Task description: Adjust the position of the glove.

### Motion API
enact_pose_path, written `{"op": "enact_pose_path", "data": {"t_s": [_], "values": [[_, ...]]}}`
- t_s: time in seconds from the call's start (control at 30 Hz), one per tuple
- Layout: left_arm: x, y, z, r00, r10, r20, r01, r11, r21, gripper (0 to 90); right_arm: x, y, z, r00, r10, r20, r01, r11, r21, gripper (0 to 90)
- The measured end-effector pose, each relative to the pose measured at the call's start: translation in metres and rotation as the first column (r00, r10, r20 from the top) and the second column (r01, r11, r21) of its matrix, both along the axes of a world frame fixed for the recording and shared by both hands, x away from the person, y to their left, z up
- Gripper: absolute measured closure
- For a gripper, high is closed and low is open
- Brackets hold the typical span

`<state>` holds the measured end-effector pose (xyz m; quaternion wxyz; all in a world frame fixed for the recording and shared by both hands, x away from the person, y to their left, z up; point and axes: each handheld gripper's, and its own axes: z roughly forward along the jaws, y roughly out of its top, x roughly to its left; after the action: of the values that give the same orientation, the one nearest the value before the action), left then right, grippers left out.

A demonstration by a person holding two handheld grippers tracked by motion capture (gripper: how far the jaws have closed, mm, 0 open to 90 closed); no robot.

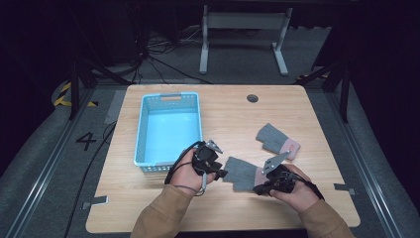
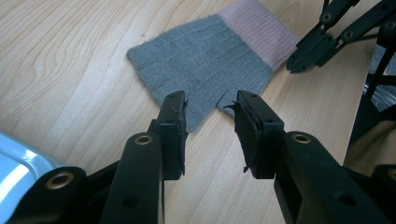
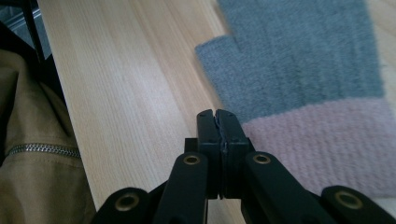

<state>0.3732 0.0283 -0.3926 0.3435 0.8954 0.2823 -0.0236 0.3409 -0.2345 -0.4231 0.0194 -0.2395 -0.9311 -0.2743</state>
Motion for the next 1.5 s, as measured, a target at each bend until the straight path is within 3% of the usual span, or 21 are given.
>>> {"op": "enact_pose_path", "data": {"t_s": [0.47,0.87,1.13,1.23,1.3,1.5], "values": [[0.001,-0.001,0.001,0.9999,0.004,0.011,-0.004,1.0000,-0.009,61.2,0.003,-0.004,-0.009,0.9996,-0.026,-0.009,0.026,0.999,-0.048,90.0],[0.001,-0.001,0.001,0.9999,0.000,0.011,0.000,1.0000,-0.008,60.8,0.010,-0.020,-0.008,0.9964,-0.085,0.007,0.085,0.996,-0.040,90.0],[0.002,-0.002,0.002,1.0000,-0.002,0.009,0.002,1.0000,-0.005,60.2,0.010,-0.023,-0.007,0.9959,-0.090,0.007,0.091,0.995,-0.037,90.0],[0.002,-0.002,0.002,0.9999,-0.002,0.010,0.002,1.0000,-0.006,59.4,0.010,-0.023,0.000,0.9977,-0.062,0.026,0.062,0.998,-0.003,90.0],[0.003,-0.001,0.002,0.9999,0.000,0.012,0.000,1.0000,-0.008,59.4,0.009,-0.025,0.007,0.9963,-0.071,0.047,0.070,0.997,0.026,90.0],[0.003,-0.001,0.003,0.9999,0.004,0.011,-0.004,0.9999,-0.014,58.7,0.007,-0.038,0.023,0.9826,-0.133,0.129,0.121,0.988,0.096,89.5]]}}
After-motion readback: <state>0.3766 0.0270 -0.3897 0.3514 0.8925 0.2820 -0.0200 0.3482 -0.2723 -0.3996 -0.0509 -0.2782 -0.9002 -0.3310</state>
